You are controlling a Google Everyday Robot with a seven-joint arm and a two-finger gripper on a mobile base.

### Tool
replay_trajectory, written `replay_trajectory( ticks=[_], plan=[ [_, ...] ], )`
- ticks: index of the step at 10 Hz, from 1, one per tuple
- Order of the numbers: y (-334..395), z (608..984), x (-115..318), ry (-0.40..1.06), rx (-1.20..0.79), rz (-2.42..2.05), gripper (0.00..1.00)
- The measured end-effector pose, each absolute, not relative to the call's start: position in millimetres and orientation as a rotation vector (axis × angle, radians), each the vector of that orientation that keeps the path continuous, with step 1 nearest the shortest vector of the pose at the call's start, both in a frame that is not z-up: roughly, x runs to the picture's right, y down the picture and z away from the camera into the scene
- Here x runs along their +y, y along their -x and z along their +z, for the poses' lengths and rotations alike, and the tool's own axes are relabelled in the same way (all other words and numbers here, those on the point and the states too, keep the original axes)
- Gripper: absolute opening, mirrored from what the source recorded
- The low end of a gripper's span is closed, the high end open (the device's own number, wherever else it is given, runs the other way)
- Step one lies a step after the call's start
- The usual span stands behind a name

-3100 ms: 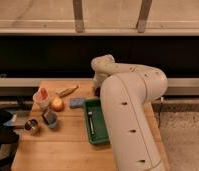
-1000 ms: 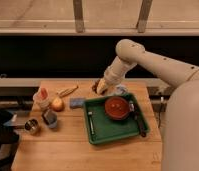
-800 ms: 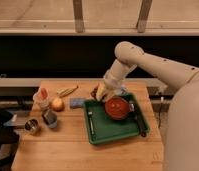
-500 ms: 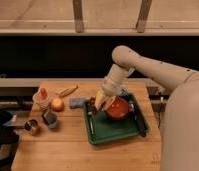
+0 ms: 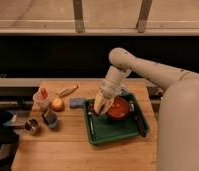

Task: Place grapes in tray

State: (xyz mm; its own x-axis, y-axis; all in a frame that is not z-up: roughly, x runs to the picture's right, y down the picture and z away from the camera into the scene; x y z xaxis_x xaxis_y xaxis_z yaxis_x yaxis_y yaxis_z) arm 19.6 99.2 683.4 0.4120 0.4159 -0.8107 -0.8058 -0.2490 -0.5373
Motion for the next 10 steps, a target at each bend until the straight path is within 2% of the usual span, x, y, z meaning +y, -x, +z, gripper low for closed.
replay_trajectory(
  ticks=[3, 4, 10],
  plan=[
    [-19.7, 683.5, 99.3, 1.391, 0.380, 1.204, 0.72],
    [-19.8, 683.6, 99.3, 1.391, 0.380, 1.204, 0.78],
    [-19.8, 683.5, 99.2, 1.391, 0.379, 1.204, 0.80]
  ],
)
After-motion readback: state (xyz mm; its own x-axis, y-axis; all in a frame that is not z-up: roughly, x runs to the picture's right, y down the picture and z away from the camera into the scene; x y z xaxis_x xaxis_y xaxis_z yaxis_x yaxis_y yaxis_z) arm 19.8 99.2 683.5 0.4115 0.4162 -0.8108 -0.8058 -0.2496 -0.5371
